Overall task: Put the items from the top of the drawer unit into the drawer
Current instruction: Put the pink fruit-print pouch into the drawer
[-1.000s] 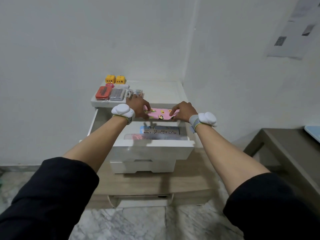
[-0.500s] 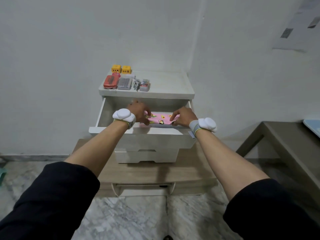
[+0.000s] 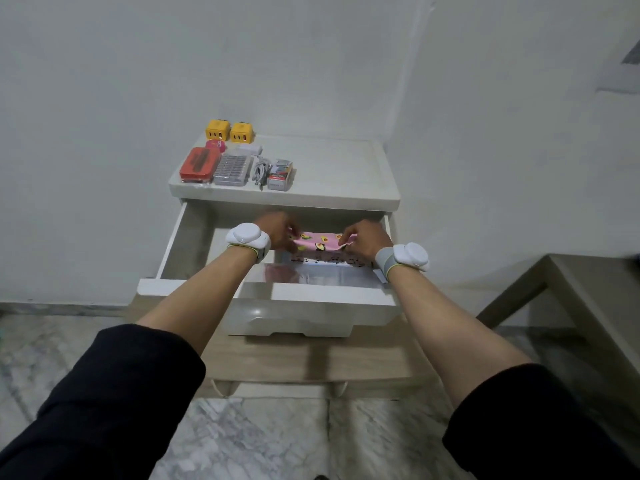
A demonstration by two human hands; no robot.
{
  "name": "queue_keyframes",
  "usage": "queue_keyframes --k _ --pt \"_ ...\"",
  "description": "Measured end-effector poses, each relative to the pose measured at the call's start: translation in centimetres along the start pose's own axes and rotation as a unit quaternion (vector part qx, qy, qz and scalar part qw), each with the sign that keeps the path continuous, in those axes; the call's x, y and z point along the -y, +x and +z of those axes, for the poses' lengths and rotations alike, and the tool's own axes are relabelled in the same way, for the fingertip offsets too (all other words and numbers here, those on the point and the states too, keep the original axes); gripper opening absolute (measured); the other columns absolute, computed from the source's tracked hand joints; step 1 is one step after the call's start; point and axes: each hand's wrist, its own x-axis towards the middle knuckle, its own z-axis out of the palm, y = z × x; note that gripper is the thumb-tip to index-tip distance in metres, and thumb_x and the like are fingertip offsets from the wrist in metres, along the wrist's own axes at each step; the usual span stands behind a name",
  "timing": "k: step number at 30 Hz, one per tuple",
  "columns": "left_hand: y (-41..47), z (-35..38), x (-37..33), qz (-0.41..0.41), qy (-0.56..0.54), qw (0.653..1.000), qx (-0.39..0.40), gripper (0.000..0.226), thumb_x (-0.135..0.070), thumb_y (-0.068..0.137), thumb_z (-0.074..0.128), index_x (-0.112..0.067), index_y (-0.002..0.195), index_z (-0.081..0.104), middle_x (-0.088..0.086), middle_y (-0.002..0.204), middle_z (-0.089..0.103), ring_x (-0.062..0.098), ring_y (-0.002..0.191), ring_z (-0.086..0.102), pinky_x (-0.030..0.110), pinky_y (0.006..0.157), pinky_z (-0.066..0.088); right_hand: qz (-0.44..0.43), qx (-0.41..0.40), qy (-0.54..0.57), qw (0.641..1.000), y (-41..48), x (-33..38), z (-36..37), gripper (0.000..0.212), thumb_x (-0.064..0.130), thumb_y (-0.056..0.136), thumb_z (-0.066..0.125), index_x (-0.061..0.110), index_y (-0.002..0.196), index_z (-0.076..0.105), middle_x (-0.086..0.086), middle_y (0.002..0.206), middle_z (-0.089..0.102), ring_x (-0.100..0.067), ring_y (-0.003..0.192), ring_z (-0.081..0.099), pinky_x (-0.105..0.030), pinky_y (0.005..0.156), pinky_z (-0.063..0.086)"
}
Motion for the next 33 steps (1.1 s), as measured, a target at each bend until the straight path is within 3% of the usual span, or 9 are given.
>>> queue_keyframes --k 5,10,15,20,23,27,29,31,33 --pt "3.7 0.8 0.6 -0.002 0.0 1.0 0.007 0.04 -0.026 0.07 0.08 -0.017 0.108 0.072 0.004 0.112 0.072 0.026 0.104 0.065 0.024 0.085 0.046 -0.014 0.011 -0.049 0.999 3.3 -1.0 0.3 0.02 0.015 0.074 0.068 0.021 0.093 0.074 -0.006 0.104 0.073 -0.026 0.099 0.066 -0.032 0.085 0.054" --pt "5.7 1.8 1.0 -0.011 0.021 1.0 0.01 0.04 -0.036 0.077 0.073 -0.017 0.112 0.07 0.003 0.119 0.068 0.027 0.108 0.062 0.029 0.09 0.05 -0.014 0.039 -0.077 0.996 5.4 -1.6 0.4 0.02 0.017 0.08 0.067 0.02 0.099 0.072 -0.004 0.104 0.072 -0.025 0.099 0.066 -0.025 0.077 0.047" --pt "6.5 2.0 0.0 -0.014 0.025 0.999 0.034 0.043 -0.041 0.078 0.072 -0.016 0.113 0.07 0.002 0.121 0.067 0.027 0.109 0.061 0.033 0.093 0.051 -0.002 0.077 -0.116 0.99 6.3 -1.9 0.6 0.025 0.013 0.084 0.061 0.014 0.107 0.07 -0.007 0.115 0.068 -0.028 0.108 0.062 -0.026 0.085 0.048" --pt "7.2 1.7 -0.6 -0.033 0.039 0.992 0.112 0.044 -0.042 0.076 0.065 -0.016 0.111 0.07 0.004 0.124 0.065 0.028 0.116 0.059 0.037 0.1 0.049 0.022 0.145 -0.176 0.973 6.7 -1.2 0.6 0.031 0.009 0.079 0.062 0.008 0.109 0.07 -0.011 0.112 0.07 -0.029 0.103 0.067 -0.034 0.09 0.056" --pt "7.1 1.7 -0.7 -0.02 0.03 0.988 0.15 0.053 -0.039 0.079 0.063 -0.015 0.125 0.063 0.003 0.134 0.058 0.025 0.123 0.053 0.033 0.108 0.041 0.031 0.163 -0.203 0.965 6.5 -0.6 0.6 0.037 0.01 0.081 0.061 0.011 0.118 0.067 -0.009 0.12 0.068 -0.028 0.108 0.065 -0.033 0.094 0.054" --pt "5.9 1.6 -0.3 -0.001 0.042 0.989 0.14 0.052 -0.021 0.083 0.063 -0.016 0.135 0.055 0.004 0.14 0.053 0.026 0.124 0.052 0.028 0.101 0.04 0.049 0.195 -0.217 0.955 5.4 1.0 0.2 0.036 0.007 0.086 0.053 0.007 0.119 0.065 -0.009 0.126 0.064 -0.026 0.099 0.062 -0.025 0.082 0.049" --pt "5.7 1.7 -0.3 0.011 0.049 0.989 0.142 0.055 -0.023 0.08 0.068 -0.016 0.134 0.056 0.005 0.138 0.054 0.026 0.125 0.052 0.027 0.098 0.041 0.051 0.204 -0.21 0.955 5.0 1.5 -0.2 0.041 0.005 0.089 0.05 0.008 0.128 0.061 -0.009 0.136 0.058 -0.028 0.111 0.059 -0.027 0.092 0.049" --pt "5.0 1.1 -0.2 0.02 0.06 0.985 0.158 0.054 -0.023 0.079 0.072 -0.011 0.129 0.059 0.008 0.128 0.06 0.024 0.111 0.056 0.025 0.089 0.042 0.056 0.218 -0.196 0.955 4.2 2.7 -0.8 0.051 0.002 0.088 0.053 0.014 0.137 0.054 -0.005 0.145 0.05 -0.027 0.126 0.052 -0.029 0.104 0.045" --pt "4.1 0.3 -0.1 0.033 0.07 0.983 0.168 0.049 -0.023 0.081 0.071 -0.007 0.126 0.06 0.006 0.112 0.06 0.019 0.095 0.049 0.022 0.079 0.037 0.058 0.248 -0.177 0.951 3.4 4.0 -1.5 0.056 0.004 0.087 0.06 0.02 0.14 0.051 -0.002 0.146 0.048 -0.026 0.13 0.049 -0.029 0.106 0.041"
